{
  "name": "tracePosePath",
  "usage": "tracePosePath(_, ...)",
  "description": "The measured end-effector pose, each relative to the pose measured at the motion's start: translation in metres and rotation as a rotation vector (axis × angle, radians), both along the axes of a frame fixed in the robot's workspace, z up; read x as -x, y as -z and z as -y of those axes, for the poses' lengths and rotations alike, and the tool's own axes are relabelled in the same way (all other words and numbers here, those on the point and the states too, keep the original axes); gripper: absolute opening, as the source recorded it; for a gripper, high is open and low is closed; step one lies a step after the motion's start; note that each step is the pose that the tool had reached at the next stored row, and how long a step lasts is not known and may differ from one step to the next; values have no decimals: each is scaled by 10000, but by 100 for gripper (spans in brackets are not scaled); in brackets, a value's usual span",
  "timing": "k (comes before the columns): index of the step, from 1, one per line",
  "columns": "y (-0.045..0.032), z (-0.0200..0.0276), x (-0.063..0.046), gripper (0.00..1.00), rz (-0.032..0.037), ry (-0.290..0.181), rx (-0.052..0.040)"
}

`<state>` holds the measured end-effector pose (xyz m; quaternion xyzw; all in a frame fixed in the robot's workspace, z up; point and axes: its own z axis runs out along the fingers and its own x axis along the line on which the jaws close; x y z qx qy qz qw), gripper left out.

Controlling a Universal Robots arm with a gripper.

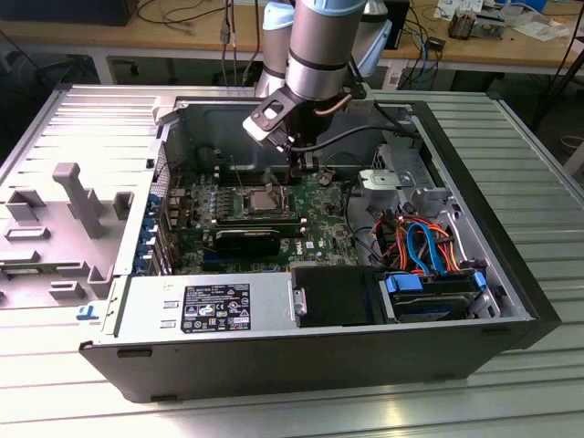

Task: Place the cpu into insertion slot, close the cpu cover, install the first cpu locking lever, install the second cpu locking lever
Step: 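Close the cpu cover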

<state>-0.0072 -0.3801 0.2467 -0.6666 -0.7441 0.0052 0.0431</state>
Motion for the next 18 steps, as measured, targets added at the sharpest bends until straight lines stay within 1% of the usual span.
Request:
tracePosePath(2, 19, 0, 39, 11, 0, -24, 1)
tracePosePath(6, 91, 0, 117, 11, 0, -287, 0)
tracePosePath(7, 107, 1, 151, 11, 0, -298, 1)
tracePosePath(9, 144, 0, 281, 11, 3, -298, 2)
tracePosePath(10, 156, 0, 327, 11, 4, -300, 2)
tracePosePath(11, 182, 0, 406, 11, 7, -298, 1)
tracePosePath(13, 218, 0, 464, 11, 7, -300, 2)
tracePosePath(14, 249, 0, 519, 11, 7, -298, 3)
tracePosePath(18, 330, -1, 607, 11, 7, -299, 19)
